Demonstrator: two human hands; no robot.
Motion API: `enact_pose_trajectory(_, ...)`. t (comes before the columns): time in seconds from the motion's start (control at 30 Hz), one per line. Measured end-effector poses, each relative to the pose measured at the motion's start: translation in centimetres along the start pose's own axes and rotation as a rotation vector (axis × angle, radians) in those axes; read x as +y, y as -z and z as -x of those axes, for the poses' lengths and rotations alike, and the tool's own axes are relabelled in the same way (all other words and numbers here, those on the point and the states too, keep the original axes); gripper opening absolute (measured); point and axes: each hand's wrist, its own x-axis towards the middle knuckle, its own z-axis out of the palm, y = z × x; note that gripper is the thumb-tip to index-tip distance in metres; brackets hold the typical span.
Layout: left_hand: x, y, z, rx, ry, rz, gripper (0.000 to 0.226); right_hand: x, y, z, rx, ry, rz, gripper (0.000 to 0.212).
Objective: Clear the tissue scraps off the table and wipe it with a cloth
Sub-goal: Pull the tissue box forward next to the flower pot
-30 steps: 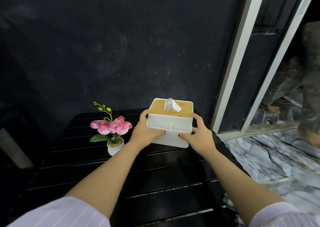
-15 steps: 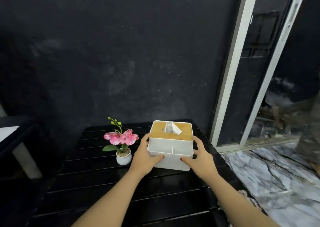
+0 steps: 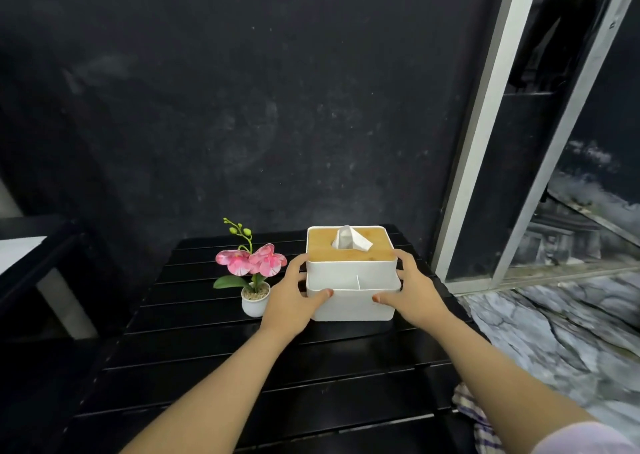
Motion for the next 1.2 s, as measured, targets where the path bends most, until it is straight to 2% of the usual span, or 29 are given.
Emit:
enact_pose_trajectory(0.47,-0.4,-0.3,-1.5,0.102,-0.002,-0.032,0.068,-0.1,-0.3,-2.8,-0.023,0.015,-0.006,0.082)
enact_pose_trajectory(1.2,-0.4,0.1,-1.6,0.120,0.009,-0.068,0.071,-0.4,-0.8,-3.1,-0.031,0.021,-0.043,0.084)
